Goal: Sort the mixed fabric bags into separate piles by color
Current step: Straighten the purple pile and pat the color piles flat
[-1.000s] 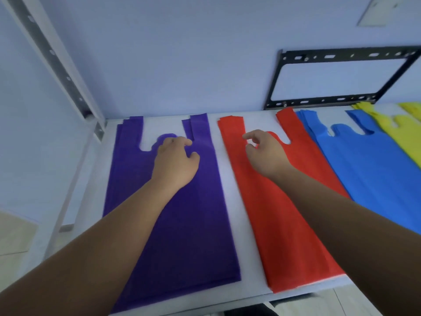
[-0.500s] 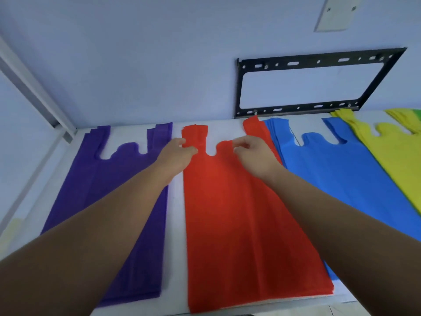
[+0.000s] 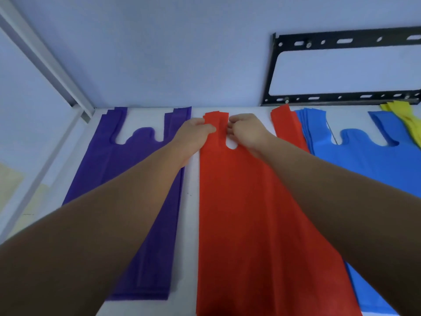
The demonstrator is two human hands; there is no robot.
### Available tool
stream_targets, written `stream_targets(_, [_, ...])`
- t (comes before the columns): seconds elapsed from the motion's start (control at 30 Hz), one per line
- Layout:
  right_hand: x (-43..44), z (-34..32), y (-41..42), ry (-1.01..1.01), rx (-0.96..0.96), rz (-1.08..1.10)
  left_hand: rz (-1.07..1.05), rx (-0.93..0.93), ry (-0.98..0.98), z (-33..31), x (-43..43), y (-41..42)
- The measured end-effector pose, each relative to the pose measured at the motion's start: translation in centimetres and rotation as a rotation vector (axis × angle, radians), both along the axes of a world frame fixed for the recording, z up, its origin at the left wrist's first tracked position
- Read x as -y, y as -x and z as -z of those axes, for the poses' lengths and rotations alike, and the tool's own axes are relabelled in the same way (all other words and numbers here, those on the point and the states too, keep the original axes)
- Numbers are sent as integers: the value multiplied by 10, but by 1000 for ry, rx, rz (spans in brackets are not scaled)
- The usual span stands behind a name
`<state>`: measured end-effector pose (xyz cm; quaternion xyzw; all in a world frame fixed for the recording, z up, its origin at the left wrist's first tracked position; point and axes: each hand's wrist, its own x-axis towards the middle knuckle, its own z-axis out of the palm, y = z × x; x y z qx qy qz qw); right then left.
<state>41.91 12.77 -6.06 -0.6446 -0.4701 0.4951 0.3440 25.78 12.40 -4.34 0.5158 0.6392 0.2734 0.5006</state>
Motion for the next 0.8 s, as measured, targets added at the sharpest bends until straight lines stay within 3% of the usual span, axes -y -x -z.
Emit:
stream_targets(0.23, [-12, -3, 7, 5, -9, 26, -16, 105, -105, 6, -12, -1])
stream_targets(0.4, [-5, -10, 1, -49, 110, -13, 186, -197, -201, 2, -1, 3])
stream_targets(0.57, [37, -15, -27, -199, 534, -41, 540, -636, -499, 14, 13, 12])
stream_targets(0.7, [69, 5, -43, -169, 904, -230, 717, -773, -459, 30, 19, 5])
stream_targets(0.8, [83, 23, -44, -74, 1057, -309, 742, -858, -397, 46, 24, 4])
